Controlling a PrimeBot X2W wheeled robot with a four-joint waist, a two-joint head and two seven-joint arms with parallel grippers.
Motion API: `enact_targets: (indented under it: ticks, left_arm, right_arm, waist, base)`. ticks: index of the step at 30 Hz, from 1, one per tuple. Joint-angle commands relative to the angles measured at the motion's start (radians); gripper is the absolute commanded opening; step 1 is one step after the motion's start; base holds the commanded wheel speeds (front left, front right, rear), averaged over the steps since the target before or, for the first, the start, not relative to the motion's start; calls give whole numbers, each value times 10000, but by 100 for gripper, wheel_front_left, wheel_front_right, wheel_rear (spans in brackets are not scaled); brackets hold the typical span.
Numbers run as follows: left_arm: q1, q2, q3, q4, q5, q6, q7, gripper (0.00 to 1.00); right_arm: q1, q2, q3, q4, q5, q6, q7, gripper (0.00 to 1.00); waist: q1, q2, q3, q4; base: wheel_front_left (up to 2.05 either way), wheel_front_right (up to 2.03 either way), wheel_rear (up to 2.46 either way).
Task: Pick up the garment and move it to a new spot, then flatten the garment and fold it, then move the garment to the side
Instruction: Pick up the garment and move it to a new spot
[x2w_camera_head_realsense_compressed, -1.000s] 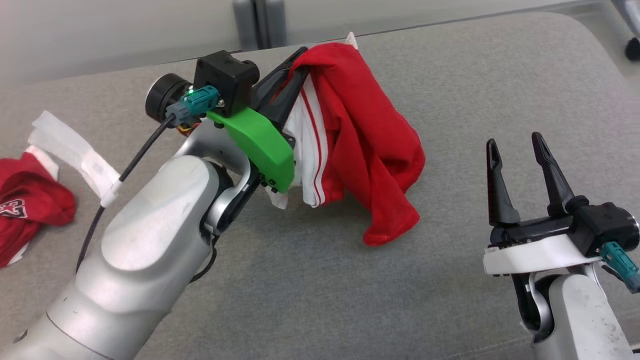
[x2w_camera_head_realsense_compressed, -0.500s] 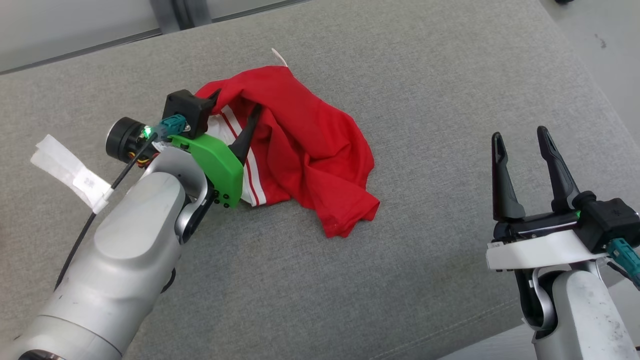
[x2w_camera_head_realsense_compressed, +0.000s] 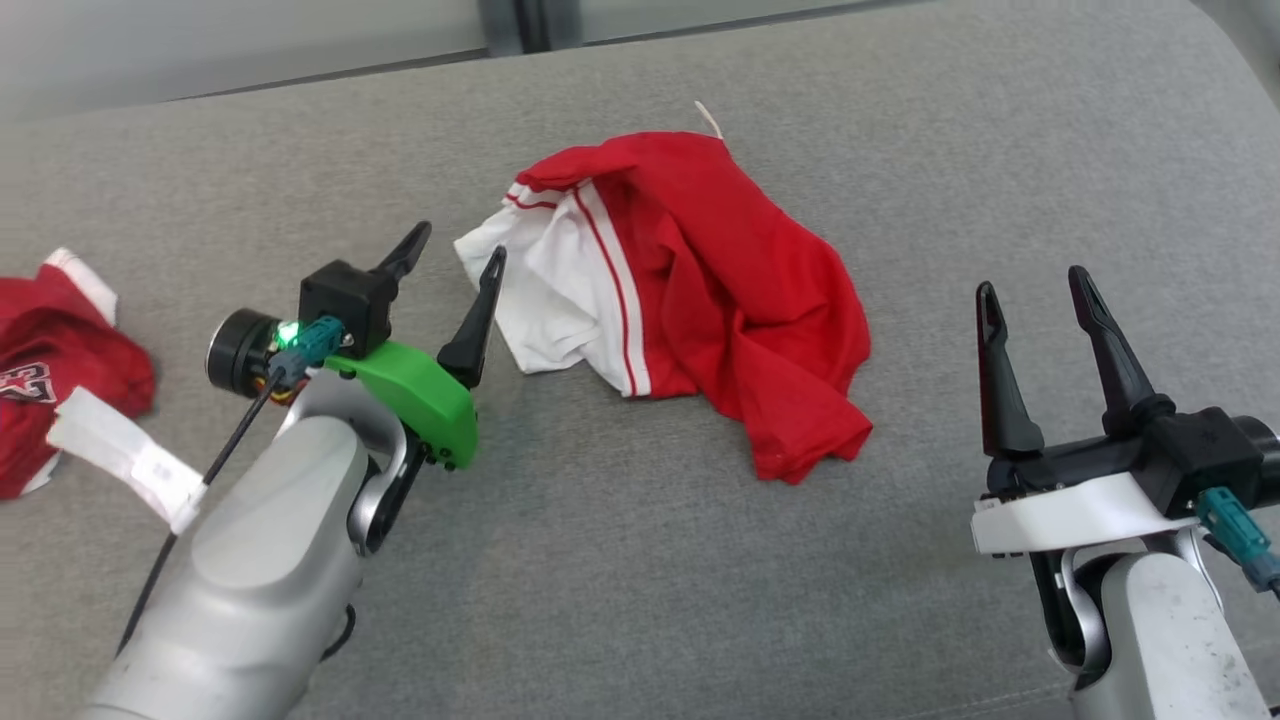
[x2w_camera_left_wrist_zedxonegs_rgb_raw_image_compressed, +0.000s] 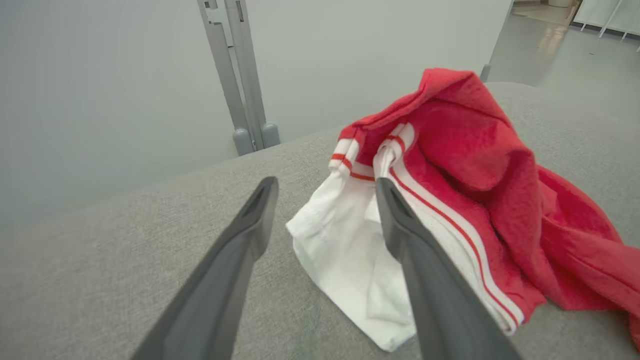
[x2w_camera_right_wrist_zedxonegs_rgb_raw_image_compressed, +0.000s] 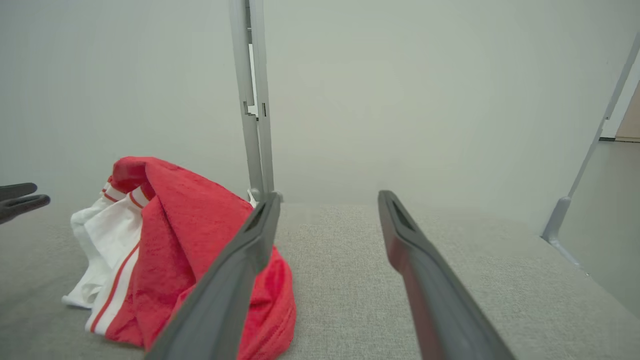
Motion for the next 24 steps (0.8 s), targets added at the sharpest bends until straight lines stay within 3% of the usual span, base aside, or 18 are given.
enact_targets:
  ticks: [1,9,14,24]
  left_arm:
    - [430,56,113,-197,-59,127,-58,100]
    - [2722,173,1824,-2786,103,838,-76,100]
    - [4438,-373,3115,-4197,924,1423,-81,100]
    - [6534,-1804,4925,-5443,2505,639,-81,100]
  right_arm:
    - [241,-23,-36,50,-126,-14,-32,100]
    - [688,-23,-20,151,-314,-14,-32,100]
    - [873,-25,120,179,-399,-14,-32,100]
    - [1098,-23,179,242,-293,-14,-31,100]
  waist:
    - [0,-1,-805,1036]
    - [0,-1,-1551,1869]
    - [0,-1,-1702,2074]
    - [0,-1,-1751,1966]
  base:
    - [0,0,0]
    - [0,0,0]
    - [0,0,0]
    - [0,0,0]
